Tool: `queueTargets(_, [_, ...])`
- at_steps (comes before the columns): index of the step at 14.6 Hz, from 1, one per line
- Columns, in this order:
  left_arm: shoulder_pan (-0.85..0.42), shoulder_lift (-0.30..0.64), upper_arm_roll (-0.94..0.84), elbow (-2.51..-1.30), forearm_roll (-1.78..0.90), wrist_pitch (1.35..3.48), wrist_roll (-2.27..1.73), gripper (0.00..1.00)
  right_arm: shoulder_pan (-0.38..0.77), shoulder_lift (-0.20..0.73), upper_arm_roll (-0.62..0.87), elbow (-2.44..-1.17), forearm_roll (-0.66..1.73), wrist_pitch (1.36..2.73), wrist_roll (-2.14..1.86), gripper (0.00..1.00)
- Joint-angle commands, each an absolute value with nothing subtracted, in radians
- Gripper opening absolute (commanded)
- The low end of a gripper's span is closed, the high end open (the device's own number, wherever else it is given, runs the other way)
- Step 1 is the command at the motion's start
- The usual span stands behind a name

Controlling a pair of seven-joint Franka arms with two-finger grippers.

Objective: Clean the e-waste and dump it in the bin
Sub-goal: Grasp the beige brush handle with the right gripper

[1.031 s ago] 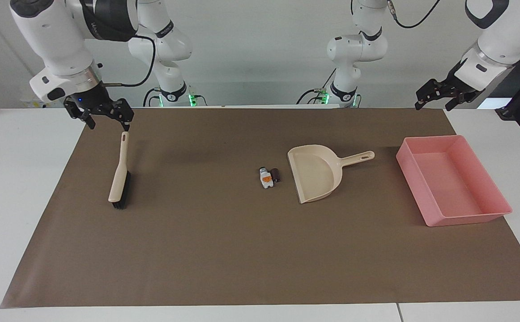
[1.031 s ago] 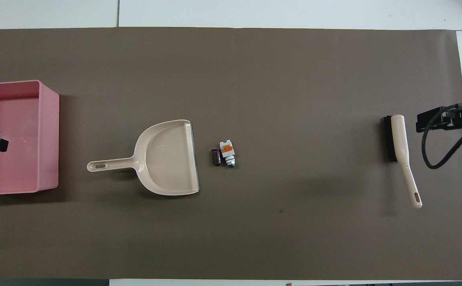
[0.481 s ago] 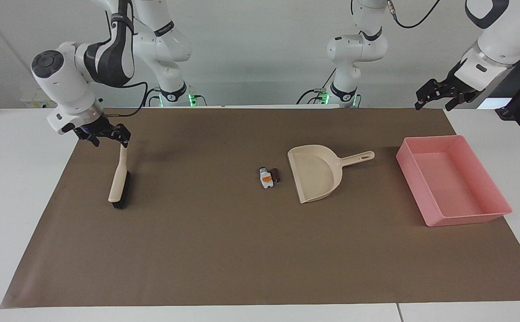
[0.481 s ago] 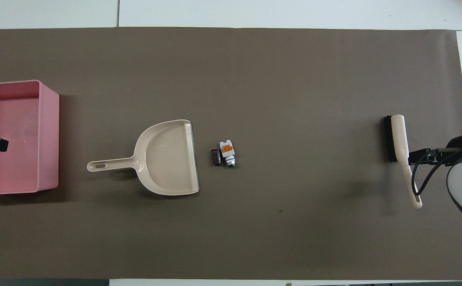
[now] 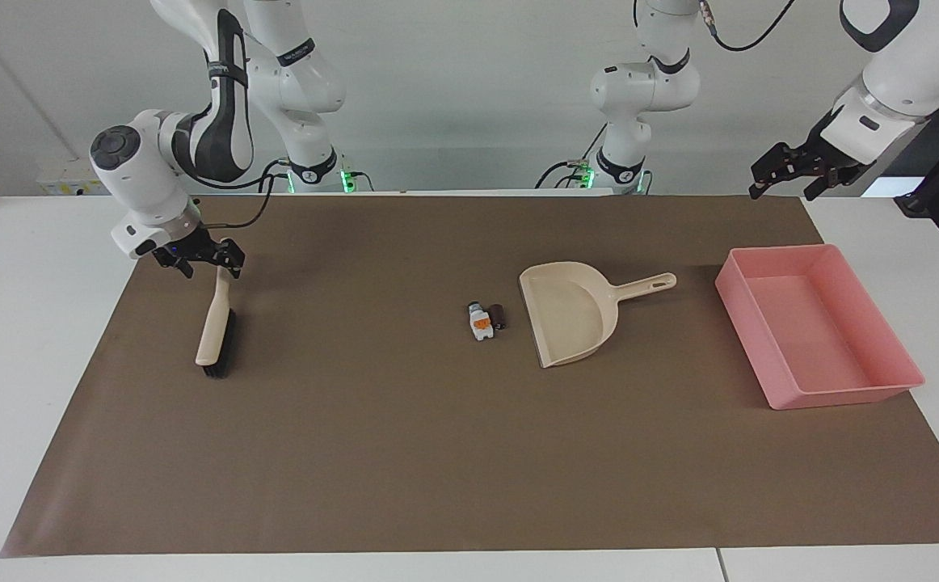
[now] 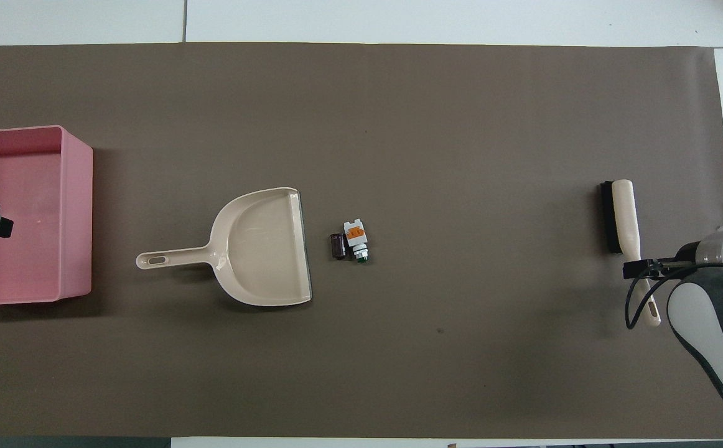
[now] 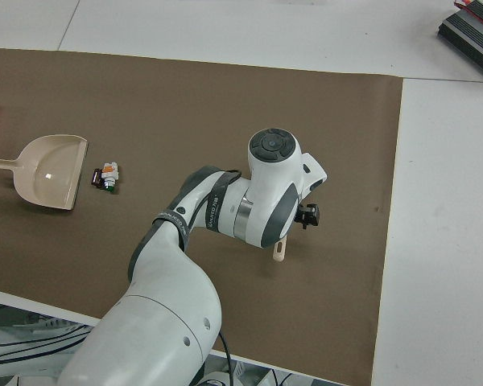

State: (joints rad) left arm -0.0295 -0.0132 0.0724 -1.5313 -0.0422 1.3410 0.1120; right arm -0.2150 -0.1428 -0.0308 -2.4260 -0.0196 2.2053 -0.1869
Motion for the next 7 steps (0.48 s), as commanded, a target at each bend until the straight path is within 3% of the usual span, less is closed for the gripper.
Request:
queueTargets(1, [-0.014,-0.037,0.057,-1.554,-0.031,1.336,0.103,1.0,-0.232,-0.158,-0.023,-2.467,0.025,2.235,-0.219,1.0])
queueTargets(5, [-0.025,-0.037,0.057,-1.552,-0.031,1.31,0.101,1.0,-0.241,-0.16,-0.023,-2.48,0.025,2.238,-0.244,0.97])
queueTargets(7, [-0.029,-0.035,0.055,-1.549,-0.029,1.33,0.112,1.0,-0.242,-0.161,-0.023,-2.48,0.025,2.238,-0.273,0.84])
